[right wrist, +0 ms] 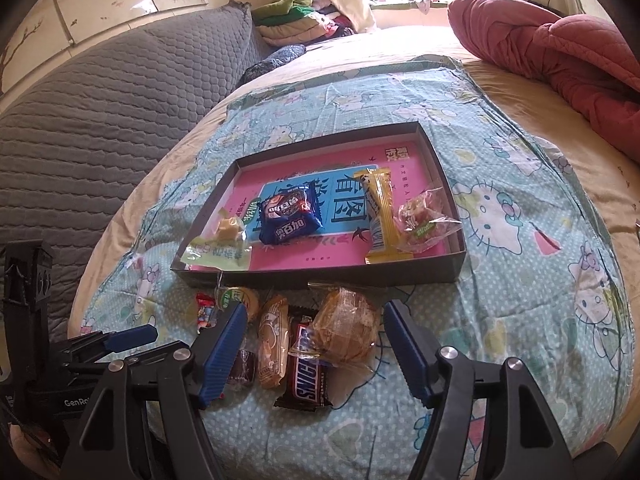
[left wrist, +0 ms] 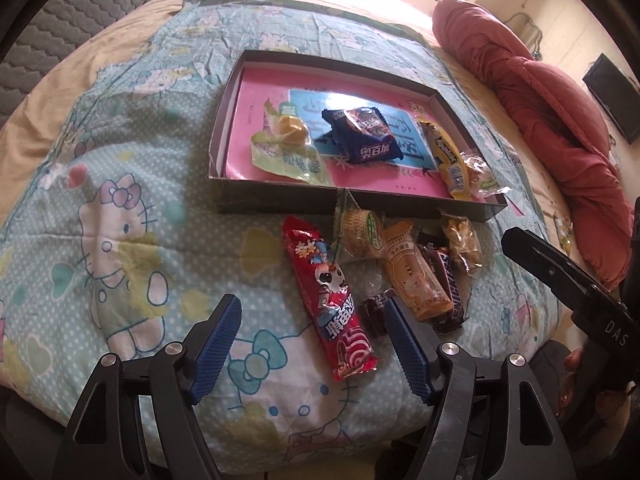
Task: Organize snacks
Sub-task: 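Move left gripper toward red cartoon candy packet while right gripper approaches round pastry bag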
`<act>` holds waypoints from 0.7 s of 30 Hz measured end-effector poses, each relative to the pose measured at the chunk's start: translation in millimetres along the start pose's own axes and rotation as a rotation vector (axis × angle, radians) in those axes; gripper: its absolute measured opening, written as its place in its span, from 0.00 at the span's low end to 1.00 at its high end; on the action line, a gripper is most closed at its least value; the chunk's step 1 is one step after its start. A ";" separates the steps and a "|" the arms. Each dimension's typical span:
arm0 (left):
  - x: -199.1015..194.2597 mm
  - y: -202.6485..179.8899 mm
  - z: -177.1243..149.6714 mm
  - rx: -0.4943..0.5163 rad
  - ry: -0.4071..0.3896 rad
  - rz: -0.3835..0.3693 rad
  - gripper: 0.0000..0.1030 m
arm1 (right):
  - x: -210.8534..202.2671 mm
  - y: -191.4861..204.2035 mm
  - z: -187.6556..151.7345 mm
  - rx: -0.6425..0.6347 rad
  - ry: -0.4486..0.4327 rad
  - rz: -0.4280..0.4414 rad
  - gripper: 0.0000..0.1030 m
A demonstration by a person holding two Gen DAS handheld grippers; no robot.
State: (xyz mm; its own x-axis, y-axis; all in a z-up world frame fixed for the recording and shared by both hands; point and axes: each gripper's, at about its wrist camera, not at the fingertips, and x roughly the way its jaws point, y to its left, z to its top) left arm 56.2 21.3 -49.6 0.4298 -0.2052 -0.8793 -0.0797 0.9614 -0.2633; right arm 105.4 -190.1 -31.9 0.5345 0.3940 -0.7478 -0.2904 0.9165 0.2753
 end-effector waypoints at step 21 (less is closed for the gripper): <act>33.9 2.0 2.1 -0.003 0.023 0.063 0.73 | 45.0 -14.3 -6.9 0.033 0.088 -0.027 0.68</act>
State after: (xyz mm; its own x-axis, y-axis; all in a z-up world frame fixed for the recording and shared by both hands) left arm 72.5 16.7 -79.1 0.4027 -0.1488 -0.9032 -0.1090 0.9719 -0.2087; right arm 128.1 -186.0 -73.7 0.4697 0.3627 -0.8049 -0.2498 0.9290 0.2729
